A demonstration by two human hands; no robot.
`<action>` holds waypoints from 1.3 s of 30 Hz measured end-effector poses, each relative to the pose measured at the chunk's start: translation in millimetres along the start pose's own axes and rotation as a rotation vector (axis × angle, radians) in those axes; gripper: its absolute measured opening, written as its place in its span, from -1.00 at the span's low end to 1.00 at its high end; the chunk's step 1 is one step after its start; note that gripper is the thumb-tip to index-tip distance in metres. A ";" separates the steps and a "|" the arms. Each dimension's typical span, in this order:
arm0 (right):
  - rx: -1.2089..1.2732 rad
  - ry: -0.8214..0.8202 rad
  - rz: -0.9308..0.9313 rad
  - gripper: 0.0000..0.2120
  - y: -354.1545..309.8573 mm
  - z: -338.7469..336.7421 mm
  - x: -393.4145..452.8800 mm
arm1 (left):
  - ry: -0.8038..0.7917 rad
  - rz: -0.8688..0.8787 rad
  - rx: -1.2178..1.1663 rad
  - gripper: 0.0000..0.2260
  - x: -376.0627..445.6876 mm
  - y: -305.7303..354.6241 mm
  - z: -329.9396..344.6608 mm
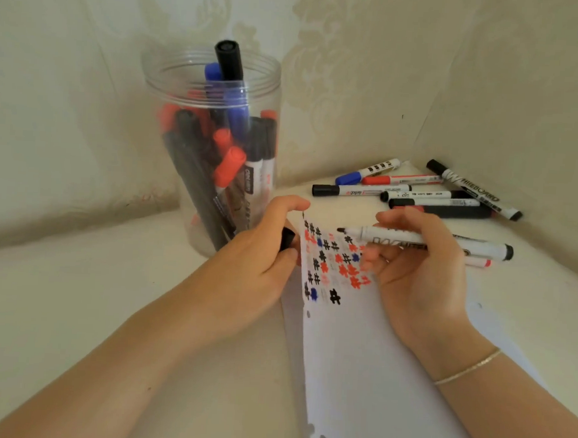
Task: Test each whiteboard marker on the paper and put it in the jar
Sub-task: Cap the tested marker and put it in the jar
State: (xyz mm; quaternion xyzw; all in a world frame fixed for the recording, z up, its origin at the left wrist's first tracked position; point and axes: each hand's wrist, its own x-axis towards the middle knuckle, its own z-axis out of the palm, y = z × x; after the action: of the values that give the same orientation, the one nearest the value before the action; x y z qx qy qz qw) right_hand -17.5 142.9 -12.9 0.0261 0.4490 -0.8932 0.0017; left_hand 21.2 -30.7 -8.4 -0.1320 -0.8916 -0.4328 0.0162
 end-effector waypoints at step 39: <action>-0.314 -0.074 -0.096 -0.71 5.1 -0.1 -0.8 | 0.118 0.146 0.081 -0.83 4.9 -2.9 14.9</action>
State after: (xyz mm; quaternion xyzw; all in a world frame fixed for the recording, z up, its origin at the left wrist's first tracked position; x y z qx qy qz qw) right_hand -16.5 139.9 -17.0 -0.0291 0.5833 -0.8115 -0.0202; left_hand 17.0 -19.8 -19.2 -0.1701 -0.8939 -0.4011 0.1054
